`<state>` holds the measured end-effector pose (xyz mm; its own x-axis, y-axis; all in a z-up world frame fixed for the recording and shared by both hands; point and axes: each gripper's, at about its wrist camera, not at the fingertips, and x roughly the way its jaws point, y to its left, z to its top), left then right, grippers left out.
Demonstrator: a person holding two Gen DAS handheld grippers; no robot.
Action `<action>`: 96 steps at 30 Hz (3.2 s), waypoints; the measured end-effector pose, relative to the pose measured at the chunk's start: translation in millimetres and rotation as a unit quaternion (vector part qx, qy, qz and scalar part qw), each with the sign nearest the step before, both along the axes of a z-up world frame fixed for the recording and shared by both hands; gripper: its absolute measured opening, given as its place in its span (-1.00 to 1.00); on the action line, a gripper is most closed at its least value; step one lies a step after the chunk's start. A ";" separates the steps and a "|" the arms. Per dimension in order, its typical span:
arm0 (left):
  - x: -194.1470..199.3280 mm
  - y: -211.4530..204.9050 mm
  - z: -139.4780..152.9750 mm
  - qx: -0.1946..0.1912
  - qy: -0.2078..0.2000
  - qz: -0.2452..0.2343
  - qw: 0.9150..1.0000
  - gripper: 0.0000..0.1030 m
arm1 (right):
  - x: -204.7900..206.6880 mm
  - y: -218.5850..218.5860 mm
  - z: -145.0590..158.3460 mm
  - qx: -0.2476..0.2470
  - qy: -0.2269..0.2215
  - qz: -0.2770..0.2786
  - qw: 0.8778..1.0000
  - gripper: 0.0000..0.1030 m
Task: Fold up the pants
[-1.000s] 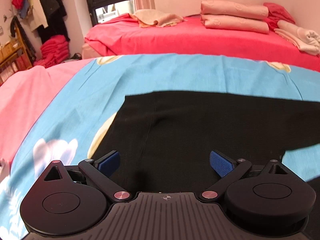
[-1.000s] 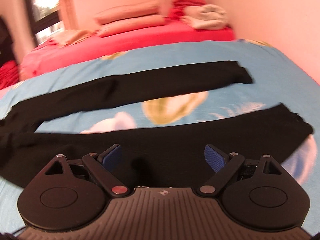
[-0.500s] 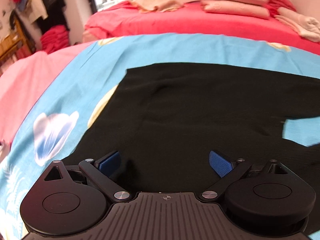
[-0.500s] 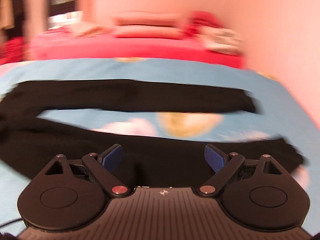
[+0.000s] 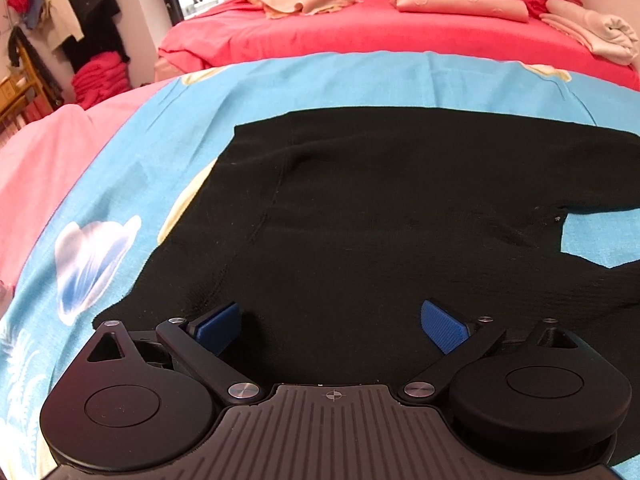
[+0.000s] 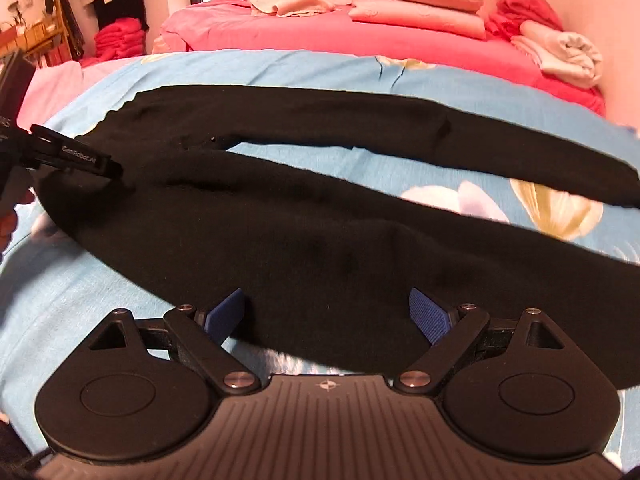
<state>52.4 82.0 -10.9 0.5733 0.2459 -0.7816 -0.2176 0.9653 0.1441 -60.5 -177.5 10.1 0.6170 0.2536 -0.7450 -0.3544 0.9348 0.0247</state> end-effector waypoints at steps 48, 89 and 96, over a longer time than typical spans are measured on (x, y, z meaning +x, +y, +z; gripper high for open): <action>-22.1 3.2 -2.7 -0.016 -0.009 0.001 1.000 1.00 | 7.4 -208.7 3.9 0.012 -0.034 -0.314 0.949 0.95; -27.6 8.0 5.4 -0.012 -0.009 0.016 1.000 1.00 | 8.6 -226.2 -3.8 0.011 -0.022 -0.348 0.937 0.99; -31.3 11.9 8.7 -0.006 -0.009 0.024 1.000 1.00 | 8.2 -226.5 -3.5 0.011 -0.023 -0.348 0.937 0.99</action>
